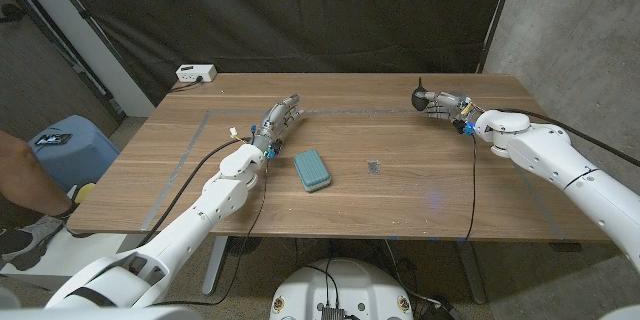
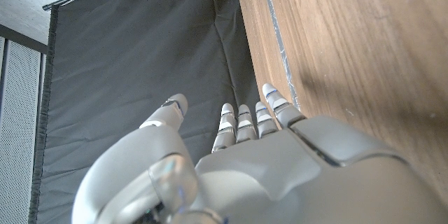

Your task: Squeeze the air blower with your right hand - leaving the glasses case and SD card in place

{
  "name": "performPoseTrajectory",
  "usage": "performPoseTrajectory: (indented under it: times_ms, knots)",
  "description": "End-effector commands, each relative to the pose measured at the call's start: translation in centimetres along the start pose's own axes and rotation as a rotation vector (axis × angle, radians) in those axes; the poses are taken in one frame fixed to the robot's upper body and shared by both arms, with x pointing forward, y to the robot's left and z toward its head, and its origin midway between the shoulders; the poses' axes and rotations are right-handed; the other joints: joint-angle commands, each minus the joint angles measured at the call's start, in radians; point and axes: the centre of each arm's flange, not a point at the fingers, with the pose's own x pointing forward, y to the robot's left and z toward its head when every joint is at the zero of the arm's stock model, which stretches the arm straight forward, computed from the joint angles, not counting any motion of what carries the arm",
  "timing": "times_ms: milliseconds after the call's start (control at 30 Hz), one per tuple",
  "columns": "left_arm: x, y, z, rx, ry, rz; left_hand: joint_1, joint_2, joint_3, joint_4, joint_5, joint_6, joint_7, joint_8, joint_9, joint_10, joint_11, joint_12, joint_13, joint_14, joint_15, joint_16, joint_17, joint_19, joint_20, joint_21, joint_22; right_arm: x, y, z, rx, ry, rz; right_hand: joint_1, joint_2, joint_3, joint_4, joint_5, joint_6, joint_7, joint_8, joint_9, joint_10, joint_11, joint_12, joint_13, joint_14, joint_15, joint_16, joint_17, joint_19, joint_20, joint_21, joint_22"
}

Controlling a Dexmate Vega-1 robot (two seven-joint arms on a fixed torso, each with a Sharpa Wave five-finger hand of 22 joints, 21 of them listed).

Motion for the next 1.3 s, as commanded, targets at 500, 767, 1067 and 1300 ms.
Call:
performPoseTrajectory:
  times_ms: [500,767,1067,1300]
  knots:
    - [0.7,0.0,-0.2,-0.004,0.003,-0.006,0.019,-0.003,0.011,-0.006,0.008,0.008,0.000,-0.003,0.006,0.008,0.007,-0.003,0.003,0.004,0.005,0.003,0.001,0.011,0.005,-0.006,0.003,1.6,1.9,-1.1,0.171,-0.032,0.078,0.016,0.005,-0.008,-0.002,-0.002,0.010,0.004,-0.002,0.006,0.011,0.000,0.007,0.001,0.013,-0.060,0.008,0.006,0.008,-0.001,0.009,0.005]
    - [0.7,0.0,-0.3,-0.003,0.003,-0.010,0.020,-0.004,0.012,-0.007,0.008,0.008,-0.001,-0.003,0.006,0.007,0.005,-0.003,0.003,0.004,0.006,0.003,0.001,0.011,0.005,-0.008,0.003,2.3,2.8,-1.0,0.204,-0.050,0.097,0.019,0.008,-0.010,-0.002,-0.002,0.011,0.006,-0.003,0.007,0.014,-0.002,0.010,0.002,0.013,-0.061,0.009,0.007,0.007,-0.001,0.009,0.005]
    - [0.5,-0.1,-0.4,-0.008,0.004,-0.008,0.021,-0.004,0.012,-0.007,0.009,0.010,-0.002,-0.003,0.006,0.008,0.006,-0.003,0.003,0.005,0.005,0.004,0.001,0.012,0.006,-0.009,0.003,2.7,3.3,-1.0,0.230,-0.066,0.110,0.022,0.009,-0.012,-0.003,-0.002,0.012,0.007,-0.004,0.007,0.015,0.000,0.011,0.001,0.013,-0.063,0.009,0.008,0.007,-0.001,0.009,0.005]
    - [0.4,-0.2,-0.5,-0.009,0.005,-0.008,0.021,-0.004,0.011,-0.007,0.009,0.012,-0.001,-0.002,0.006,0.008,0.005,-0.003,0.003,0.005,0.004,0.004,0.001,0.012,0.006,-0.011,0.003,3.0,3.7,-1.1,0.260,-0.073,0.133,0.024,0.010,-0.013,-0.002,-0.002,0.013,0.007,-0.004,0.008,0.015,-0.001,0.012,0.000,0.014,-0.061,0.010,0.008,0.007,0.000,0.009,0.005]
